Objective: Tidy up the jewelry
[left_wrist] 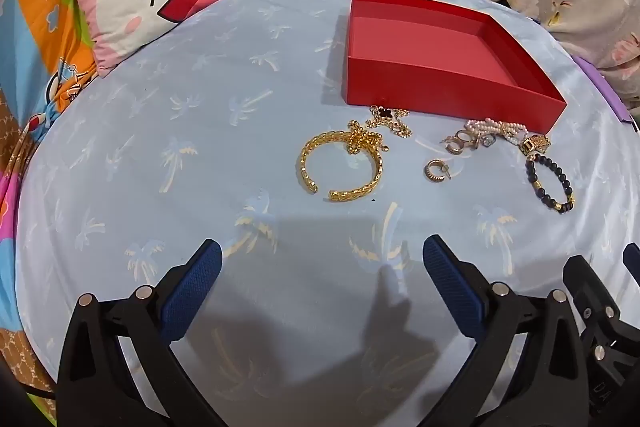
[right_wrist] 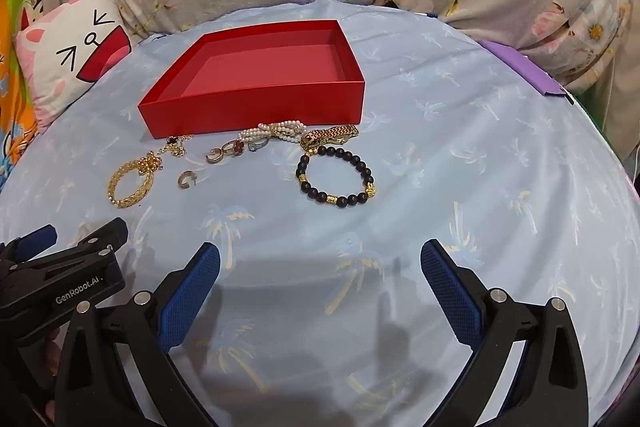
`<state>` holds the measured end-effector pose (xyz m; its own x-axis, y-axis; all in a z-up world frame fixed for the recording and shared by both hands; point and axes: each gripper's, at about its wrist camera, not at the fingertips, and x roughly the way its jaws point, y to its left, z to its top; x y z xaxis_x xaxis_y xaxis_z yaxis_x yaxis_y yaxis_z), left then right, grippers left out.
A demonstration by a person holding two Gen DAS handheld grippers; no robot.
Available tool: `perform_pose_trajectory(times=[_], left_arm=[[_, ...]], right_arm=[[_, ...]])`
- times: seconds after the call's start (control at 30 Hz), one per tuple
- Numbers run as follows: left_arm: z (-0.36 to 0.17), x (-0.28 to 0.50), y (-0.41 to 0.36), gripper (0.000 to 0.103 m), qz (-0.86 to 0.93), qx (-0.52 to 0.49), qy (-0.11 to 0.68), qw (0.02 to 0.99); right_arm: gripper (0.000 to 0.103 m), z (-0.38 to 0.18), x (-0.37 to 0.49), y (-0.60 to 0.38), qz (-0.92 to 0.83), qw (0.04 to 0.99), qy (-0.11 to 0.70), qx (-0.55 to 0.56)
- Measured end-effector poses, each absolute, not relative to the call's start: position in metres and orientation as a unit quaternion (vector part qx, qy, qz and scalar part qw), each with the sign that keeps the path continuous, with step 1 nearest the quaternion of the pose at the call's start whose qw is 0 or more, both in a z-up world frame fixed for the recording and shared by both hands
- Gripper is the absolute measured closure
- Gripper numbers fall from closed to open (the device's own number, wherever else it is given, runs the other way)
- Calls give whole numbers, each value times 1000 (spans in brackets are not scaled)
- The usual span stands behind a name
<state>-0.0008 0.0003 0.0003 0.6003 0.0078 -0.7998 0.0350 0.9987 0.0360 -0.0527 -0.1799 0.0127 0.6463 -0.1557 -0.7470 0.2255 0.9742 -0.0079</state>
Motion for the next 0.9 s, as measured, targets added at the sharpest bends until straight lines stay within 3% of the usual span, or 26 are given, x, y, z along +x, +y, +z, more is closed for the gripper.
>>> perform_pose_trajectory(times=[0.9], left_arm=[[4, 0, -10, 5, -7, 39, 447, 894]], right_arm=[[5, 8, -50, -179, -99, 906, 408, 53]])
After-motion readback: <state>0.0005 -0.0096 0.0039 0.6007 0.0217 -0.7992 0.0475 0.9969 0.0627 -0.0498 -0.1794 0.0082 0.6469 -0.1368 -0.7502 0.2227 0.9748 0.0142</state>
